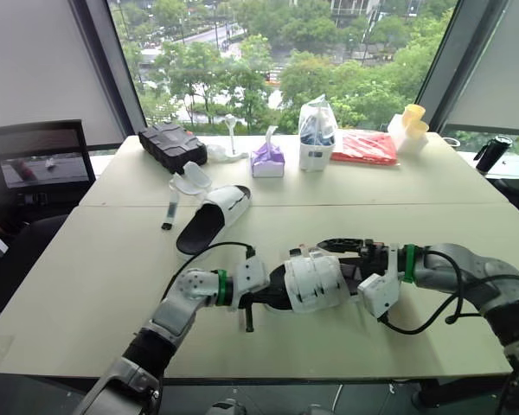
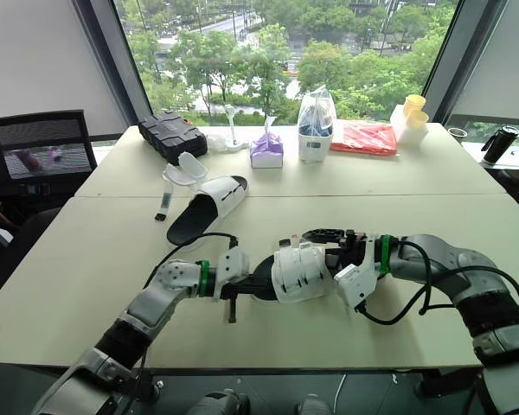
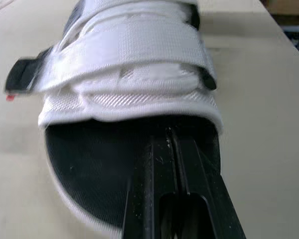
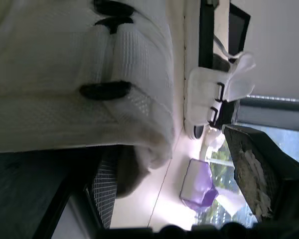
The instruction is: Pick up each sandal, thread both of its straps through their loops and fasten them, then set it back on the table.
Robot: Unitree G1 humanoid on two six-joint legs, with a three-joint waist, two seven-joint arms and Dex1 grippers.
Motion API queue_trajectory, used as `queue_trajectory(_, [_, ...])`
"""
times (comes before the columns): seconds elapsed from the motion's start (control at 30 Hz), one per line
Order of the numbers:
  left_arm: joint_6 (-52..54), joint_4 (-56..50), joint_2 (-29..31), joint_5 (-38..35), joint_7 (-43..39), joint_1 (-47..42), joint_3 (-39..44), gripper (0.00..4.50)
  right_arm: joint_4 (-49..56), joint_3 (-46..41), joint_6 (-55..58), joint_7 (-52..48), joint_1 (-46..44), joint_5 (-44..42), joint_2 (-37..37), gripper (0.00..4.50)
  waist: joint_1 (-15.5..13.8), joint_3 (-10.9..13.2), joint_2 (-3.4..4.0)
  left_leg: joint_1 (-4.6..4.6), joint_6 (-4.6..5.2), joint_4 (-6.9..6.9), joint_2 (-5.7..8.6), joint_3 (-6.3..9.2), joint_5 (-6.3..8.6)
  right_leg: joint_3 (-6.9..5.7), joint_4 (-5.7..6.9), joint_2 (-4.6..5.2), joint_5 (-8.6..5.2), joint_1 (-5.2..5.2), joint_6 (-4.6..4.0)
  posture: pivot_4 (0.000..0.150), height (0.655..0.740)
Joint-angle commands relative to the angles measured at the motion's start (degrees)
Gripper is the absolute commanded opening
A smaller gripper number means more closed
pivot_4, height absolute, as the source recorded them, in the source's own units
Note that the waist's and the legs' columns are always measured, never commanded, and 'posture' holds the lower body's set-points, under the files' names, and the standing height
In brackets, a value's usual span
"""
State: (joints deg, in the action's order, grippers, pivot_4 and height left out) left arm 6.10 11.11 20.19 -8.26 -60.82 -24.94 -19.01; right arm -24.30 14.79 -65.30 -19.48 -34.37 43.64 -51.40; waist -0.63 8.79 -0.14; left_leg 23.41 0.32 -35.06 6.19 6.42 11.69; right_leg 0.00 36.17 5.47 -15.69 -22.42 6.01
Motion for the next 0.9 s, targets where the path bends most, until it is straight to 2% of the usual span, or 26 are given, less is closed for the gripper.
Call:
queue_trajectory(0.03, [8.1, -5.0, 3.5, -2.7, 1.1, 2.7, 3.9, 0.0, -2.7, 1.9, -4.5, 6.6, -3.1, 5.2, 1.0, 3.52, 0.4, 0.1, 0.07, 0.0, -0.02, 0.05, -0.01, 0.0, -0.02, 0.0, 0.03, -0.01, 0.0, -0.05, -0.01, 0.15, 0.74])
queue_trajectory(0.17, [15.8, -13.0, 6.5, -7.5, 2.8, 5.3, 8.6, 0.0, -4.7, 4.8, -7.4, 12.0, -6.0, 9.9, 2.5, 3.52, 1.4, 0.5, 0.11, 0.0, -0.21, 0.2, -0.05, 0.02, -0.15, 0.07, 0.22, -0.07, -0.09, -0.23, -0.17, 0.15, 0.74])
queue_trajectory(0.37, [20.3, -16.9, 8.1, -10.0, 5.5, 6.2, 12.3, 0.0, -8.0, 8.8, -7.6, 18.4, -11.0, 15.5, 5.1, 3.52, 1.4, 0.9, 0.0, -0.02, -0.31, 0.1, -0.05, 0.03, -0.22, 0.13, 0.48, -0.12, -0.13, -0.28, -0.25, 0.15, 0.74])
queue_trajectory(0.47, [20.4, -16.9, 8.2, -9.7, 6.3, 6.1, 12.4, 0.0, -9.9, 11.0, -7.6, 21.5, -13.2, 18.0, 5.9, 2.65, 1.4, 1.0, -0.07, -0.01, -0.37, 0.09, -0.03, 0.02, -0.26, 0.17, 0.67, -0.13, -0.15, -0.36, -0.28, 0.15, 0.74])
queue_trajectory(0.63, [20.2, -16.8, 8.0, -9.8, 7.1, 5.9, 12.7, 0.0, -11.4, 14.0, -7.7, 25.7, -15.9, 20.9, 6.0, 0.19, 1.3, 1.1, -0.11, -0.01, -0.47, 0.12, -0.02, 0.01, -0.32, 0.22, 0.89, -0.13, -0.18, -0.49, -0.34, 0.15, 0.74])
queue_trajectory(0.77, [19.8, -16.0, 7.2, -9.7, 8.1, 4.9, 12.7, 0.0, -12.8, 15.7, -7.9, 29.2, -16.9, 22.8, 4.7, 0.09, 1.4, 1.1, -0.11, -0.01, -0.56, 0.13, -0.03, 0.01, -0.37, 0.24, 0.93, -0.15, -0.19, -0.52, -0.36, 0.15, 0.74])
queue_trajectory(0.9, [17.4, -14.6, 7.6, -10.0, 8.4, 5.1, 15.0, 0.0, -17.8, 10.2, 1.4, 20.0, -15.5, 8.3, 5.6, 0.09, 1.3, 1.2, -0.16, -0.01, -0.58, 0.09, -0.03, 0.01, -0.41, 0.26, 0.95, -0.17, -0.19, -0.5, -0.37, 0.15, 0.74])
